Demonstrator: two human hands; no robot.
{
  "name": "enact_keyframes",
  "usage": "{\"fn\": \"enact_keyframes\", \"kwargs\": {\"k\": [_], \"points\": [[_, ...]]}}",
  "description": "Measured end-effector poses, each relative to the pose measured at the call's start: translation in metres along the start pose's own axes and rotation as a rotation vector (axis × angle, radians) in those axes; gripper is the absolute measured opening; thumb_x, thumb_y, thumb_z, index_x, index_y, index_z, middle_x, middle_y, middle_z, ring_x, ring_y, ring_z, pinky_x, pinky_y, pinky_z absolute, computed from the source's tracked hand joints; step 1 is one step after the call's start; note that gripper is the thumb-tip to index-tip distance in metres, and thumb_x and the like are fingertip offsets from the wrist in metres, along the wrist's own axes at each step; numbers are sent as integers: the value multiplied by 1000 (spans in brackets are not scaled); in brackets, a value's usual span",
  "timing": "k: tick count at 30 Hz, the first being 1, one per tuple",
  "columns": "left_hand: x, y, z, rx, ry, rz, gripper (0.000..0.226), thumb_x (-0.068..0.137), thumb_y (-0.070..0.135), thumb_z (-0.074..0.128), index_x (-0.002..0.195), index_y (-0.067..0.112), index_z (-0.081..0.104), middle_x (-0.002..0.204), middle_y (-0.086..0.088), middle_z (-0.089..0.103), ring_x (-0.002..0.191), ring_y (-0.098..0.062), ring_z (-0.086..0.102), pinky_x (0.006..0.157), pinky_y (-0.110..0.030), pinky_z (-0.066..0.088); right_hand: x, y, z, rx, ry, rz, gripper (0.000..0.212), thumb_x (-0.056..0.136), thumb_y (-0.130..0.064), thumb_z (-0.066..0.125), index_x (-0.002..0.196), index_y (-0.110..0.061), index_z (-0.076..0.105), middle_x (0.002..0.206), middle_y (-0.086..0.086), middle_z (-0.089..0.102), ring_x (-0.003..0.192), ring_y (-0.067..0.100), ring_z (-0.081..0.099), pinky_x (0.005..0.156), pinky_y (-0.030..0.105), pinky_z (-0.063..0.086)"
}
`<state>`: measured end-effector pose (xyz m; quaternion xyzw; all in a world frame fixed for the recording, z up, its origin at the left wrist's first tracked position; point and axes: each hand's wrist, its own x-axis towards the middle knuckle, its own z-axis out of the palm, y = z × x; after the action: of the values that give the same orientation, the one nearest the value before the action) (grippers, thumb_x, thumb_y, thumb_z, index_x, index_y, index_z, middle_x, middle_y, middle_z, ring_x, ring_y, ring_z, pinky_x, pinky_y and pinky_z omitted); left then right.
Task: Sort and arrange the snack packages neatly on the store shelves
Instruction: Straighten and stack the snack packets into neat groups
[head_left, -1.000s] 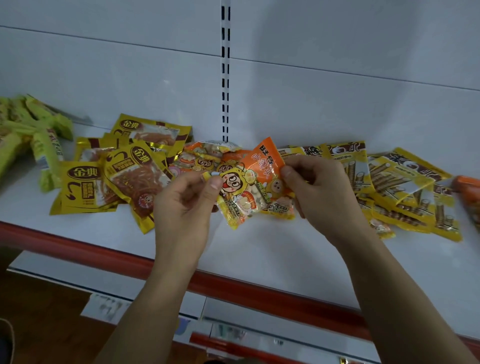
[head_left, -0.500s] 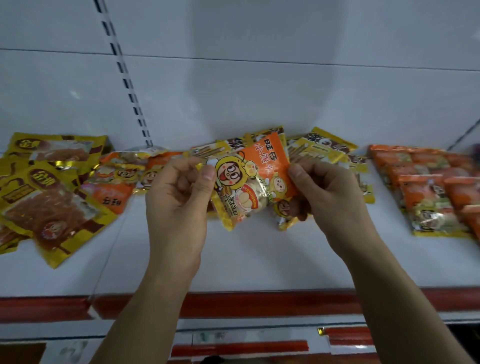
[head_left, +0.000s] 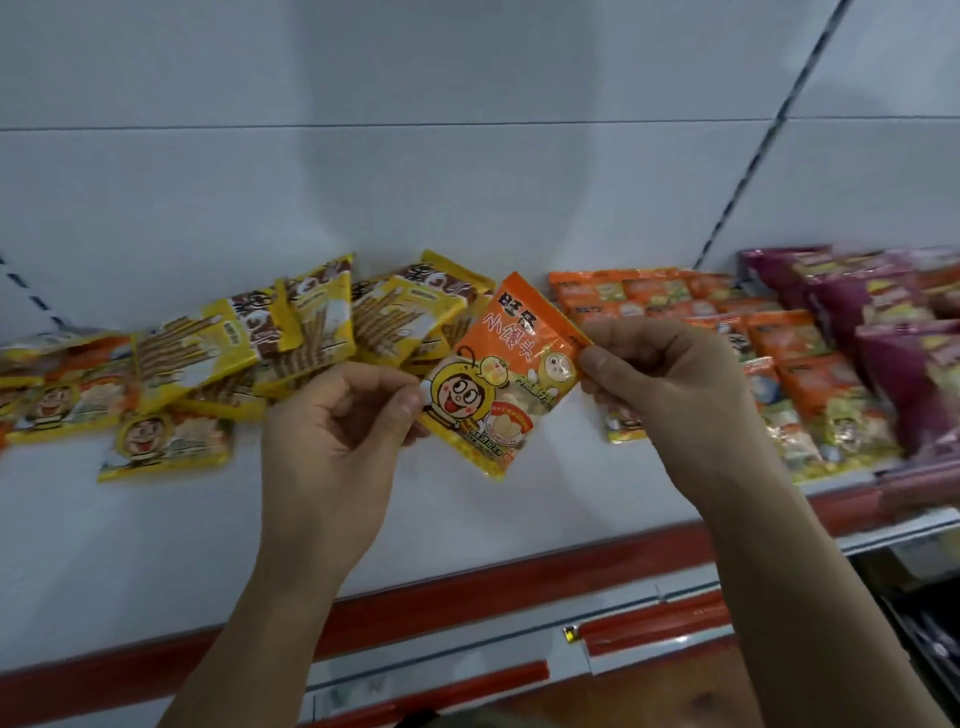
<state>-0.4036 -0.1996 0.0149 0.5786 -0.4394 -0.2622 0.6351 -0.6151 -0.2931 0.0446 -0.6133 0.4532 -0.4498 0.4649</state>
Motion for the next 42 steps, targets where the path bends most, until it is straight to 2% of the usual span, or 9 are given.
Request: {"fn": "enact_keyframes", "kwargs": {"k": [5,10,14,17,21,31,34,39,42], "points": [[-17,-1,51,46,-93,-114,9,89,11,73,97,14,70,76,-2,75,72,-15,75,71,-27,59,18,2,-49,-196,108,-111,8,88,-10,77,89,-18,78,66,-11,72,56,1,63,55,15,49],[-24,-2,92,311,-307,-165,10,91,20,74,98,23,69,73,9,76,70,-5,73,77,-37,61,53,-2,-91,-659,-95,-163,7,87,-21,78,88,-28,78,73,-14,71,70,5,67,68,23,53],[-30,-1,115,523,-313,-92,4,91,30,73,87,31,71,73,15,73,73,2,68,72,-25,57,71,2,-104,-863,-224,-231,5,90,-21,75,92,-25,78,79,-18,66,75,-6,60,64,8,41],[-38,-1,129,645,-299,-29,8,91,32,72,83,32,68,73,16,65,73,-1,61,62,-19,48,77,9,-110,-880,-283,-257,7,90,-19,75,92,-25,78,77,-19,65,71,-5,59,60,8,39],[-44,-3,138,760,-269,-3,11,85,37,76,79,33,68,75,16,60,73,-4,59,70,-29,52,79,18,-112,-904,-334,-278,7,91,-20,74,93,-26,77,80,-18,64,71,-5,56,60,8,35],[-44,2,139,748,-320,-93,18,75,45,84,70,34,70,67,15,65,71,-3,61,67,-29,52,76,25,-116,-965,-388,-316,8,91,-17,73,94,-24,77,76,-24,55,68,-5,53,52,1,32],[-45,1,138,738,-342,-103,19,74,46,84,71,34,70,67,15,66,77,2,61,65,-24,49,74,27,-114,-966,-390,-311,9,91,-17,73,94,-24,78,77,-22,57,70,-5,54,57,5,30],[-43,6,130,699,-411,-78,11,87,41,75,79,34,73,74,16,68,77,1,63,63,-18,49,72,28,-112,-951,-365,-328,10,93,-20,71,100,-23,77,84,-13,64,72,-2,55,59,11,35],[-37,9,112,674,-340,-14,10,92,33,70,82,33,72,75,13,65,79,-5,60,62,-20,48,69,20,-94,-897,-364,-353,10,95,-24,67,102,-22,74,88,-10,64,74,0,54,60,14,37]]}}
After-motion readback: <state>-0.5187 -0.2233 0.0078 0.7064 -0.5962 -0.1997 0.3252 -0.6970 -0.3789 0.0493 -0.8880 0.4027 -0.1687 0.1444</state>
